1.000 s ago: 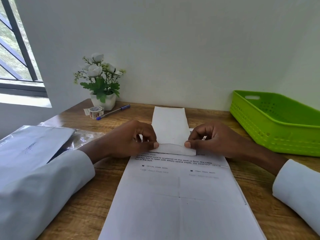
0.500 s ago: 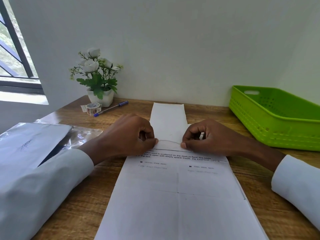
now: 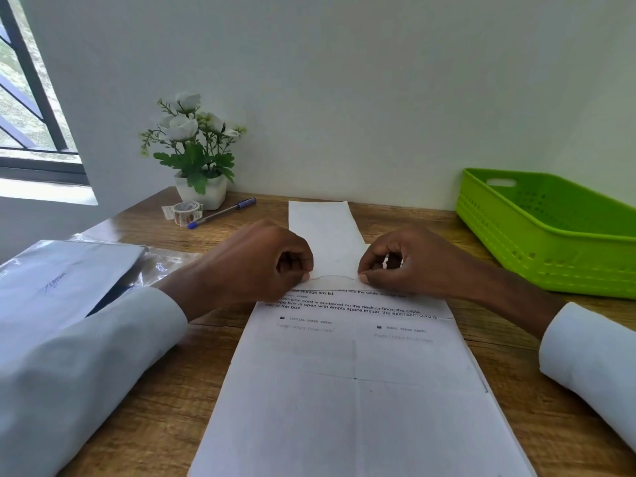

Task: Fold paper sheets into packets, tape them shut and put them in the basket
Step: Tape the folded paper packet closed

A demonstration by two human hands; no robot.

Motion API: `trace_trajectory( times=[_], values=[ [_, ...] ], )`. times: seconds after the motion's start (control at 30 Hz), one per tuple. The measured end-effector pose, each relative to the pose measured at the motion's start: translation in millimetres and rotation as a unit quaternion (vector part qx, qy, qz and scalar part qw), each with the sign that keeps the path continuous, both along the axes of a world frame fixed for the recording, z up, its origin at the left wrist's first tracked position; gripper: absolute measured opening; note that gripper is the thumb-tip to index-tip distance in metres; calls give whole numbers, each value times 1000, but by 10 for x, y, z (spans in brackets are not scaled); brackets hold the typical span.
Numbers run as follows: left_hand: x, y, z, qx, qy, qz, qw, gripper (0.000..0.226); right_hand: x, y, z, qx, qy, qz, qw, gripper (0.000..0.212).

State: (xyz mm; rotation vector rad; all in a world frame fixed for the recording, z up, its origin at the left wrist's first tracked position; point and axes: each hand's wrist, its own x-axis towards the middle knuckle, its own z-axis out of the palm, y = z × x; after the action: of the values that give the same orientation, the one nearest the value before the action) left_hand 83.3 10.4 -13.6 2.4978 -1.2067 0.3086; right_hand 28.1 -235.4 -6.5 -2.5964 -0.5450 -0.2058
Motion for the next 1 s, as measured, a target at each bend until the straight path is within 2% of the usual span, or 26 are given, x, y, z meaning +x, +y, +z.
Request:
trace_trajectory(
  times=[0.27,0.47,0.67,0.8,0.9,0.93,1.0],
  values=[
    [-9,4,34,14,23,-19,999,23,18,-8,22,25,37,-21,999,8],
    [-9,2,47,47,2,-44,998,30,23,-14,-19,36,40,-30,998,10],
    [32,22,22,59,-11,-44,997,34,60,10,-97,-87,-58,-9,994,9],
    [52,38,14,60,0,-46,997,33,59,51,-160,-115,-101,-57,987,12],
    [63,55,-5,54,9,-56,997,30,45,129,-222,-212,-167,-121,955,18],
    [60,57,-10,50,11,-61,997,28,24,153,-234,-237,-194,-122,944,18],
    [47,60,-4,49,17,-66,996,26,-35,183,-235,-214,-228,-60,948,17]
  ],
)
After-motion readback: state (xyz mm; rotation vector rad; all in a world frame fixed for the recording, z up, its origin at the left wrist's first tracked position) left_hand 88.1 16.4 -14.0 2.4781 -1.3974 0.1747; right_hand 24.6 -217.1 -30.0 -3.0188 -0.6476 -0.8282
